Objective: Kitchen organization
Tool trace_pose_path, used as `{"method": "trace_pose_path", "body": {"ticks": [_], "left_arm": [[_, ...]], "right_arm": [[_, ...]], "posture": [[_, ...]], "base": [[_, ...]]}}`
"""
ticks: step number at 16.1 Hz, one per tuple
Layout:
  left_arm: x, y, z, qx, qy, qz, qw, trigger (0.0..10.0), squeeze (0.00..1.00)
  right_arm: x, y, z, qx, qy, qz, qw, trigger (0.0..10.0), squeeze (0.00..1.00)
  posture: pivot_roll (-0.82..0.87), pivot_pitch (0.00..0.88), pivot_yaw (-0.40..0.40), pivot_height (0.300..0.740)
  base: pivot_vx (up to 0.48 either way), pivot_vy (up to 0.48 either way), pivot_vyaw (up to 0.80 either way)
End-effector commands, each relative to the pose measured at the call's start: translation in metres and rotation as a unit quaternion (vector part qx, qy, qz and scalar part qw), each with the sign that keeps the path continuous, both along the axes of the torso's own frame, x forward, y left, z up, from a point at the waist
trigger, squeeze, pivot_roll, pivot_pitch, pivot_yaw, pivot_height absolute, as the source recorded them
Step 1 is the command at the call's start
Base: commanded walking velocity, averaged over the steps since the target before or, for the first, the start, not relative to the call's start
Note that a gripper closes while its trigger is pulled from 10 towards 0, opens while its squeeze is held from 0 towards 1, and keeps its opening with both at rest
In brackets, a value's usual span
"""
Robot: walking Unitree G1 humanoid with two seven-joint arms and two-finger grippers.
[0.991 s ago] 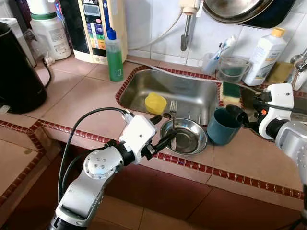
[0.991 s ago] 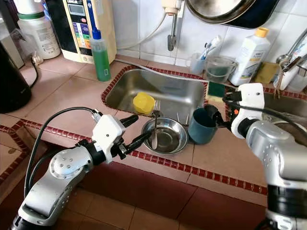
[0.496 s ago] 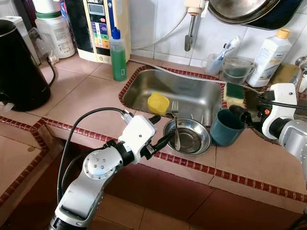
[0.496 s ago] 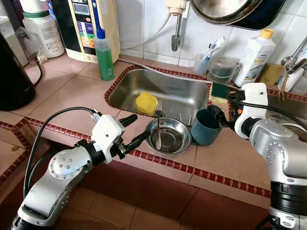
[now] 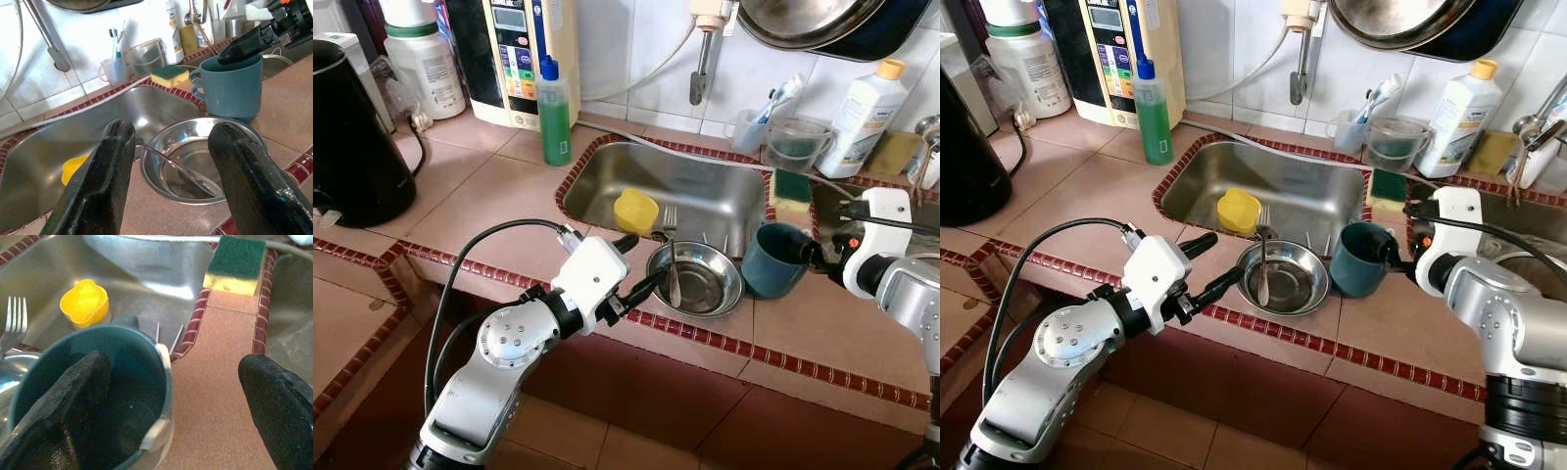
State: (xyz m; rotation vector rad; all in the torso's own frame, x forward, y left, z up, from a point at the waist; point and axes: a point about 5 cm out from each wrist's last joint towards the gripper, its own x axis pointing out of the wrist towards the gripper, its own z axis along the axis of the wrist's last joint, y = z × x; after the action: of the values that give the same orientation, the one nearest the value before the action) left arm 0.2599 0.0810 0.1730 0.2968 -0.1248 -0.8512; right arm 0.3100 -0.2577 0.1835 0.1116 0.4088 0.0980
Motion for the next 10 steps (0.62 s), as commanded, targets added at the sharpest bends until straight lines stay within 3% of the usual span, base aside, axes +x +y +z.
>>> {"method": "trace_pose_path", "body": {"ticks": [1, 3, 5, 7, 10], "left_arm": [[-0.001, 0.000, 0.005, 0.000, -0.014, -0.007, 1.000, 10.0, 0.00], [-0.001, 0.000, 0.005, 0.000, -0.015, -0.008, 1.000, 10.0, 0.00], [-0.001, -0.001, 0.005, 0.000, -0.015, -0.008, 1.000, 10.0, 0.00], [-0.002, -0.001, 0.006, -0.004, -0.014, -0.008, 1.000, 10.0, 0.00], [-0.004, -0.001, 0.004, -0.003, -0.013, -0.009, 1.000, 10.0, 0.00]], "right_arm": [[-0.001, -0.006, -0.003, 0.012, 0.006, -0.016, 1.000, 10.0, 0.00], [0.002, -0.007, -0.006, 0.019, 0.009, -0.019, 1.000, 9.7, 0.00], [0.006, -0.008, -0.007, 0.032, 0.009, -0.021, 0.999, 1.6, 0.00], [0.008, -0.007, -0.007, 0.038, 0.006, -0.020, 0.999, 0.0, 0.00], [0.011, -0.006, -0.008, 0.043, 0.006, -0.019, 0.999, 0.0, 0.00]], "posture": [[-0.07, 0.000, -0.049, 0.732], [-0.07, 0.000, -0.048, 0.732], [-0.07, 0.000, -0.049, 0.732], [-0.07, 0.000, -0.049, 0.732], [-0.07, 0.000, -0.051, 0.732]], "base": [[0.000, 0.000, 0.00], [0.000, 0.000, 0.00], [0.000, 0.000, 0.00], [0.000, 0.000, 0.00], [0.000, 0.000, 0.00]]}}
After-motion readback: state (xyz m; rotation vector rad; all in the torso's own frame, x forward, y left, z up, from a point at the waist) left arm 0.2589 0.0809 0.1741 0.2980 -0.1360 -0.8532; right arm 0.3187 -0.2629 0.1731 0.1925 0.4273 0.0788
